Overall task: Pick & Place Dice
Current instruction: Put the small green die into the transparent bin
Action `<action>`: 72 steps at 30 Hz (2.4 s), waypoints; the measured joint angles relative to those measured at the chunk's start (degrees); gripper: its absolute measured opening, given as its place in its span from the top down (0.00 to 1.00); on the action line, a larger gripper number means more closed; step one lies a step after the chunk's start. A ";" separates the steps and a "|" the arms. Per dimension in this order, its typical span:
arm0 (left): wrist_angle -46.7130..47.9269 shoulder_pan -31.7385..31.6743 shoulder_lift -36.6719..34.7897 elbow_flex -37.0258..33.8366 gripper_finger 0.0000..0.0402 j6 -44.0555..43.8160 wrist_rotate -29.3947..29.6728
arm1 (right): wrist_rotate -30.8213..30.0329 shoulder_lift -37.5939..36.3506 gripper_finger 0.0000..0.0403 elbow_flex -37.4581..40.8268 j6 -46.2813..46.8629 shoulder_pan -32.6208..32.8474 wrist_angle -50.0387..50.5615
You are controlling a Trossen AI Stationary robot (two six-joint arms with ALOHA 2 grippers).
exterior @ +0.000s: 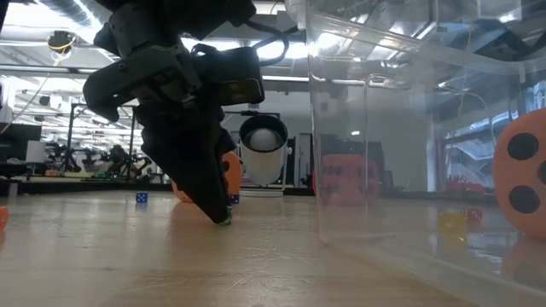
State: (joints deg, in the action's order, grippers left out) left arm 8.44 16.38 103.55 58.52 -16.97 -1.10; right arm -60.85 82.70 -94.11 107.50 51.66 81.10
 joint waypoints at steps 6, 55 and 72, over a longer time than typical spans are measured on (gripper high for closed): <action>-0.16 0.00 0.00 0.00 0.98 -1.11 -0.09 | 0.03 0.02 0.51 0.00 -0.22 0.00 0.00; 16.33 -3.53 -1.63 34.14 0.99 -1.09 -15.66 | 1.30 0.04 0.51 0.00 -1.83 -0.07 0.00; 21.11 -2.05 4.28 37.60 0.99 2.27 -14.54 | 1.75 0.04 0.51 0.00 -1.88 -0.07 -0.26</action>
State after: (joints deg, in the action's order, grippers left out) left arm 29.55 14.33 107.83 96.12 -14.70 -15.64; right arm -59.10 82.74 -94.11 105.62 51.59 80.84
